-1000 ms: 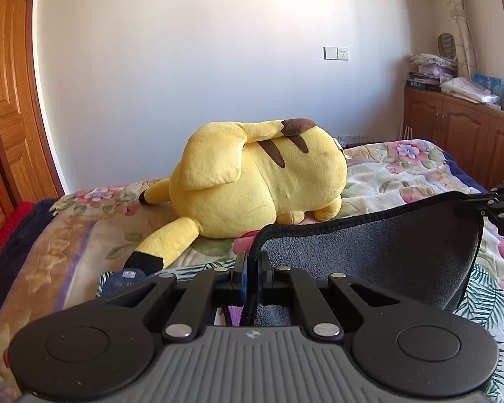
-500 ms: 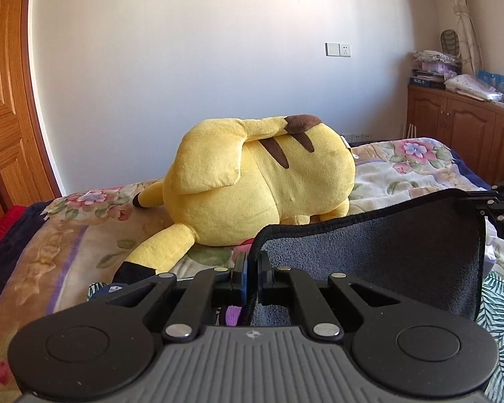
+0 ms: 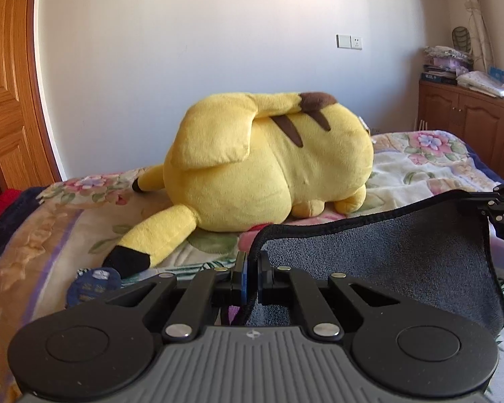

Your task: Fold towel

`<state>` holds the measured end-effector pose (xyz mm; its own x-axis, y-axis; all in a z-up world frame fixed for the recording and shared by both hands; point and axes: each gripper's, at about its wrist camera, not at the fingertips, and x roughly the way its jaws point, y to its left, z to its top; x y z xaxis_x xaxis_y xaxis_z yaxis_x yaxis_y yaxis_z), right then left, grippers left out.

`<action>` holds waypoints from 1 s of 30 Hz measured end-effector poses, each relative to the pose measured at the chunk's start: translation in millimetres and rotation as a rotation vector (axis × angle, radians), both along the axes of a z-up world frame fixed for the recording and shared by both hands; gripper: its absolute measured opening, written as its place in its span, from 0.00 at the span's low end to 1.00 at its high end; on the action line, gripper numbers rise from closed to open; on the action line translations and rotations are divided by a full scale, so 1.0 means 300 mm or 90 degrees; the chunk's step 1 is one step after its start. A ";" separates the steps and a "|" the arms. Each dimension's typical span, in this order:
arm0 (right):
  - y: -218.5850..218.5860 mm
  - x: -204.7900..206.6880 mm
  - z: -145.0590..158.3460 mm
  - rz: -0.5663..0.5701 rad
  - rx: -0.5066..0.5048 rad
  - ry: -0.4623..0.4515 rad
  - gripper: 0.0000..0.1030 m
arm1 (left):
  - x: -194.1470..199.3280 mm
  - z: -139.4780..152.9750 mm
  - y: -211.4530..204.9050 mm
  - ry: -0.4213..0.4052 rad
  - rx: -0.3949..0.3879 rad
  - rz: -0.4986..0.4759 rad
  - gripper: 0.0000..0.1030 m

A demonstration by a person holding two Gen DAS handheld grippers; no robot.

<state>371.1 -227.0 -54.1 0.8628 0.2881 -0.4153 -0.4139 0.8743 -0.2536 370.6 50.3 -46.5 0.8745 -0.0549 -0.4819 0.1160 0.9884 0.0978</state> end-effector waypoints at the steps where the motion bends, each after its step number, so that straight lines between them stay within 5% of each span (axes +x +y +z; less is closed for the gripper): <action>1: 0.000 0.007 -0.012 -0.002 0.001 0.001 0.04 | 0.009 -0.014 0.000 0.002 0.001 0.001 0.00; 15: 0.025 0.107 -0.168 -0.012 -0.003 0.044 0.04 | 0.123 -0.144 0.008 0.036 0.015 0.015 0.00; 19: 0.031 0.105 -0.186 -0.014 -0.010 0.051 0.26 | 0.118 -0.155 0.004 0.042 0.024 0.014 0.01; 22: 0.032 0.090 -0.171 -0.009 -0.009 0.044 0.46 | 0.101 -0.142 0.004 0.040 0.017 0.015 0.13; 30: 0.006 0.000 -0.068 -0.012 0.036 0.064 0.46 | -0.005 -0.070 -0.033 0.048 -0.008 0.000 0.37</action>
